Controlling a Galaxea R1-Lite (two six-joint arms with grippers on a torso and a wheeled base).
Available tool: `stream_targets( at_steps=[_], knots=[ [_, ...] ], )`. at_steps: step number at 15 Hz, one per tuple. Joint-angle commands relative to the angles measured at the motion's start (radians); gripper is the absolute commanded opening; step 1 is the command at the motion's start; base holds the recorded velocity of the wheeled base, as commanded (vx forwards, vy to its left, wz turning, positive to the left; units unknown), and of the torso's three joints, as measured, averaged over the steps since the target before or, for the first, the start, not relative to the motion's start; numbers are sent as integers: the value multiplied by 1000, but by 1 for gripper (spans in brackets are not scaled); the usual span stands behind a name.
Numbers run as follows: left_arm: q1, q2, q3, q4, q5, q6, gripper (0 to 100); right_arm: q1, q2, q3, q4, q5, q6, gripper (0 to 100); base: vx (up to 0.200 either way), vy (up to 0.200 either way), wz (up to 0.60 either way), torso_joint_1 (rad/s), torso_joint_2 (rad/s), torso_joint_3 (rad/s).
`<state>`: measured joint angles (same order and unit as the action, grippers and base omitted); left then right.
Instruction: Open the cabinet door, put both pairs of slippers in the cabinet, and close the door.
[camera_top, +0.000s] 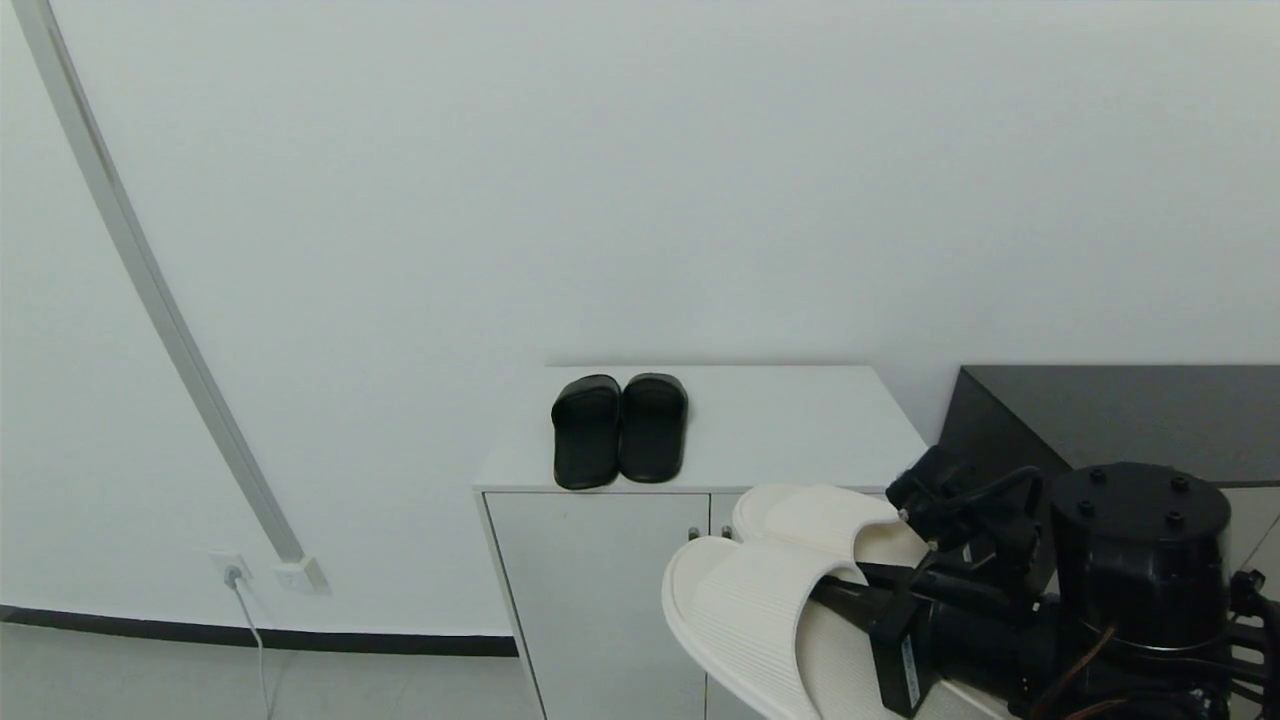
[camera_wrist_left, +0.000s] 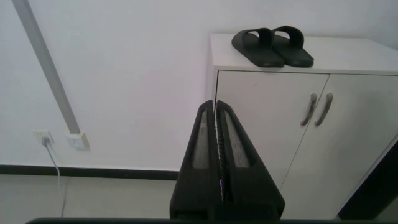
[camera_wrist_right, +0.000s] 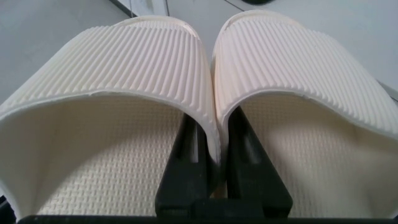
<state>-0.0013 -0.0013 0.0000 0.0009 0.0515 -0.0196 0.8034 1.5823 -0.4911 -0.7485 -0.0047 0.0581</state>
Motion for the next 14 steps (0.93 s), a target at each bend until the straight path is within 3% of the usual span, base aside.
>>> stream_targets(
  at_steps=[1,3,4,14],
  knots=[
    [0,1,0,1,1,0,0,0,5,5,0,0,0,0,0,0,0,-100,266,134],
    [0,1,0,1,-1,-2,0,2,5,5,0,0,0,0,0,0,0,-149,349,178],
    [0,1,-2,2,-2,-2,100,2,2,6,0,0,0,0,0,0,0,-154,388,217],
    [0,1,0,1,-1,-2,100,2,7,9,0,0,-1,0,0,0,0,-205,491,278]
  ],
)
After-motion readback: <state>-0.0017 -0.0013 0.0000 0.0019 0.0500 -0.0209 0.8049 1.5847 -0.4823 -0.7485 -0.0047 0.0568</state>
